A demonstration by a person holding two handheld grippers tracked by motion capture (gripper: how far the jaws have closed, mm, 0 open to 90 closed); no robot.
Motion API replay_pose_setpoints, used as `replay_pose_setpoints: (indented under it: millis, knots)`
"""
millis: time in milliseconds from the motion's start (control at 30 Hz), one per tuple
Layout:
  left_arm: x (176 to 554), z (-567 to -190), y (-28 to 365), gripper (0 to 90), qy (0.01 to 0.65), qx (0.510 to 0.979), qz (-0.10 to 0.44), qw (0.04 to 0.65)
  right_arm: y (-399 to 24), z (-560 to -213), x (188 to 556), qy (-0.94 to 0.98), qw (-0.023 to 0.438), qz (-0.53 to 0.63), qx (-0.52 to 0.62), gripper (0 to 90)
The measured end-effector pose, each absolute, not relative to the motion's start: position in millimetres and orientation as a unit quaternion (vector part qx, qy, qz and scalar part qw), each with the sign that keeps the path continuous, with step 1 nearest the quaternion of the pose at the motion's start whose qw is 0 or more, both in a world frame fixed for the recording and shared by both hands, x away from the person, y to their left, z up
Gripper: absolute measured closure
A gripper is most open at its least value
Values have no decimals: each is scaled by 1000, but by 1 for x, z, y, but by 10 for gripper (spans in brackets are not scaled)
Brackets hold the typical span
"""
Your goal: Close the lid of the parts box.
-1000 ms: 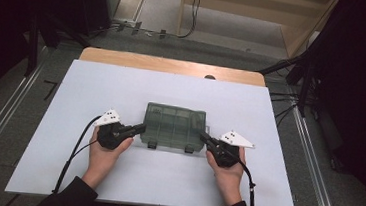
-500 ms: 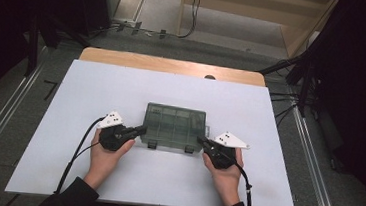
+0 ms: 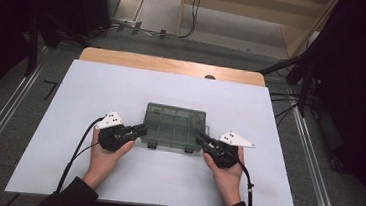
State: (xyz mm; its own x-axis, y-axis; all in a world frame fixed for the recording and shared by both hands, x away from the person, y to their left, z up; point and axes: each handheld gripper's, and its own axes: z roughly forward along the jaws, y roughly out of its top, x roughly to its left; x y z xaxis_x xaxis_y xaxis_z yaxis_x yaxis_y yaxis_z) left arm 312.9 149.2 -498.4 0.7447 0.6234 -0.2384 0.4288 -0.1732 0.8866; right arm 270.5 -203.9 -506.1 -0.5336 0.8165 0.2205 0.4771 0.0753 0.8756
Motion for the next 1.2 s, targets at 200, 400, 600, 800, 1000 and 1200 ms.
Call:
replay_pose_setpoints:
  millis: [200,400,600,800,1000,1200]
  knots:
    - [308,-494,151,389,337,749,94,563,-212,-496,268,701,180,530,442,348]
    - [305,-489,155,0,333,747,106,566,-216,-492,265,701,174,540,432,0]
    - [302,-485,164,0,322,745,106,575,-219,-491,262,701,189,541,425,0]
    - [298,-482,172,0,319,744,108,577,-224,-490,257,699,197,543,423,0]
    - [292,-479,183,0,316,745,116,575,-231,-490,253,697,199,542,426,0]
    - [285,-479,196,0,317,746,123,572,-238,-489,248,696,203,542,424,0]
